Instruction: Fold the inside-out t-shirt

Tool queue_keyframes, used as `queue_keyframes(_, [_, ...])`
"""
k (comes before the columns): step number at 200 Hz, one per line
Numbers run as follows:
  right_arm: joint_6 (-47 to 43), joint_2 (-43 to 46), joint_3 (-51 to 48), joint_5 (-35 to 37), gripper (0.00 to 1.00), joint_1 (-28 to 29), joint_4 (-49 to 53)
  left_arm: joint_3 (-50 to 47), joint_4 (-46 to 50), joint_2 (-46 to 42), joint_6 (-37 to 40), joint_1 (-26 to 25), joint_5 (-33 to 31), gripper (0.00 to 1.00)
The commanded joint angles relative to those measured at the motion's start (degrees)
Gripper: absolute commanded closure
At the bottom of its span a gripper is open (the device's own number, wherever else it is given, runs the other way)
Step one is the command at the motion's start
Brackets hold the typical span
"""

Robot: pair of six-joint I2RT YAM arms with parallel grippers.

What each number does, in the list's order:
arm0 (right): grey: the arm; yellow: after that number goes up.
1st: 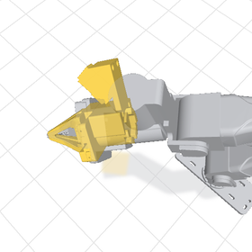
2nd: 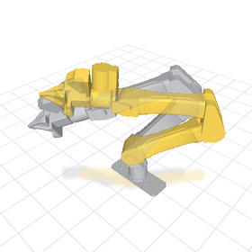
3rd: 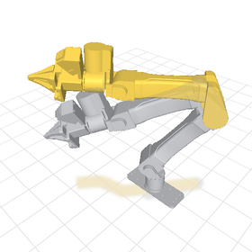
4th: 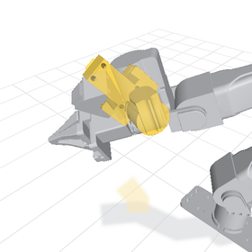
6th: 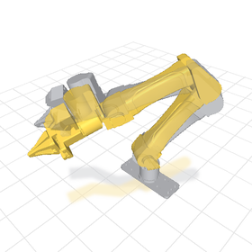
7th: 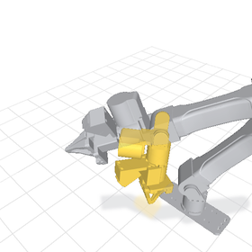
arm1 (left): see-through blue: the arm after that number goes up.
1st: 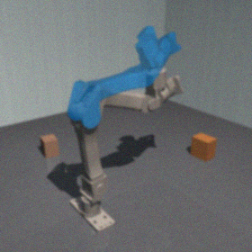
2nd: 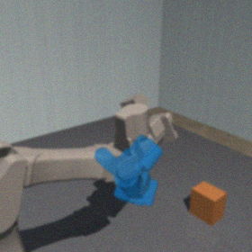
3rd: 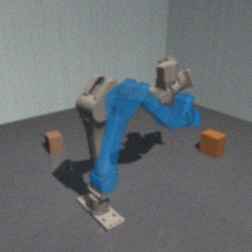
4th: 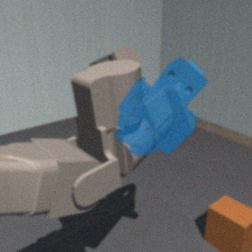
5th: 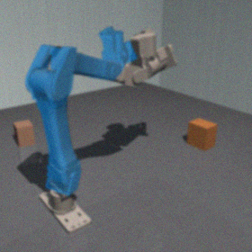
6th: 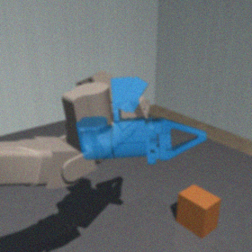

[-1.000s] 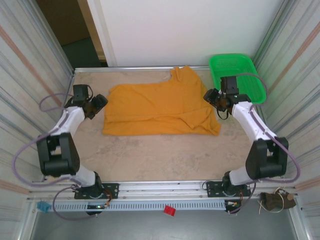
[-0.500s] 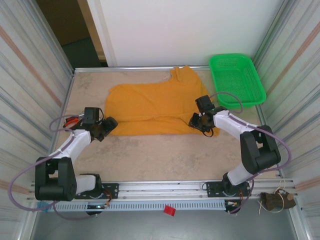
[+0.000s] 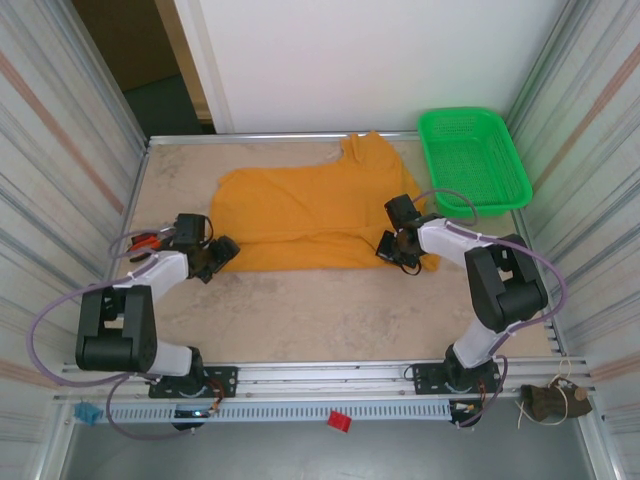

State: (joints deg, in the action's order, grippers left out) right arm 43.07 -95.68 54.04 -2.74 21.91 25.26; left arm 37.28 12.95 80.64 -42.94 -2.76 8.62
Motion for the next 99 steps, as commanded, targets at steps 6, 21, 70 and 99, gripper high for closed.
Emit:
queue_keyframes(6, [0.00,1.93,2.43,0.79,1.00,0.26,1.99,1.13,-0.65,0.57,-0.86,-0.23,-2.17,0.27])
queue_keyframes(21, [-0.29,3.79,3.35,0.56,1.00,0.08,3.01,1.13,-0.43,0.57,-0.92,-0.20,-2.70,0.27])
queue_keyframes(70, [-1.86,2.46,11.38,-0.73,1.00,-2.34,3.92,1.74,-0.21,1.00,-0.42,-0.29,-2.58,0.27])
queue_keyframes(99, [-2.13,-2.72,18.12,-3.05,1.00,-3.98,5.23,2.34,0.51,0.80,-0.06,-0.28,-2.28,0.27])
